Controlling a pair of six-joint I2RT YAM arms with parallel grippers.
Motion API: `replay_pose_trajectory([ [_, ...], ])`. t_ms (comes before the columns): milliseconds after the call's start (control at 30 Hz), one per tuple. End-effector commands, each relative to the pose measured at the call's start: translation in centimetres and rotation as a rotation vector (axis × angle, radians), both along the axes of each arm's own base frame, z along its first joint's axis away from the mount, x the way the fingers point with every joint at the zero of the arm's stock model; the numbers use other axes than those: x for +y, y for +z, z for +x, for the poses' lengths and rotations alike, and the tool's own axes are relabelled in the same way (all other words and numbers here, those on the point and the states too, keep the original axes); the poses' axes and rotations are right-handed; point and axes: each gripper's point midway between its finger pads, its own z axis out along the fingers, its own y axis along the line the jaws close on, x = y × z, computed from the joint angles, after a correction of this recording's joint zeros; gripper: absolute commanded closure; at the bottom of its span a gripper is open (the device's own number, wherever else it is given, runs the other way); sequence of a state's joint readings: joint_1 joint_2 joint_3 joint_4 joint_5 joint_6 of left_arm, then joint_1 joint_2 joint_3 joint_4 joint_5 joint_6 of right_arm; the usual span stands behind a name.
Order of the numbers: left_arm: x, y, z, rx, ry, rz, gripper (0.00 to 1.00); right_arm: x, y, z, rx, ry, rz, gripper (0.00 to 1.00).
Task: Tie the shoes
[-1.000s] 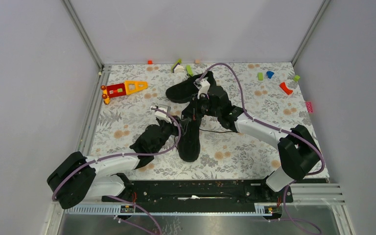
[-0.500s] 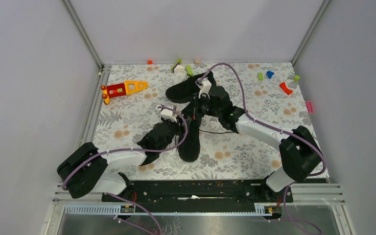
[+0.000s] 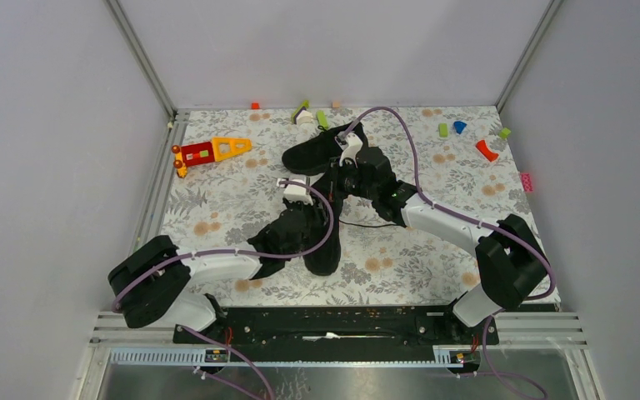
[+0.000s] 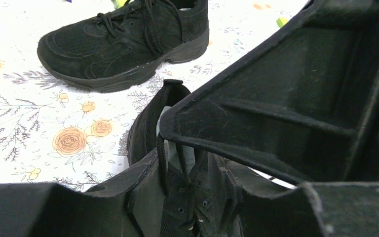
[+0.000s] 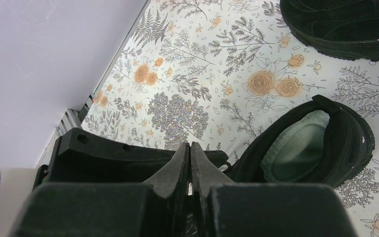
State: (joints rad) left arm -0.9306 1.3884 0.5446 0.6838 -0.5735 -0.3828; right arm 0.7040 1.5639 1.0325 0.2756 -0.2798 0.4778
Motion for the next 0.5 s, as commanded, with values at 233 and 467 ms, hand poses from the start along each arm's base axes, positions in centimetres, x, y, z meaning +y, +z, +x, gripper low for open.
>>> replay_pose_trajectory([
  [233,0.16,1.75,0.9,-0.037,0.167,0.005,0.68,-0.26,2.96,0.65,-0.061,-0.041,0.063,0.98],
  [467,0.01,1.63,0.65,-0.038,0.145,-0.001,0.96,-0.46,2.97,0.65,-0.066,-0.048,0.06,0.98],
])
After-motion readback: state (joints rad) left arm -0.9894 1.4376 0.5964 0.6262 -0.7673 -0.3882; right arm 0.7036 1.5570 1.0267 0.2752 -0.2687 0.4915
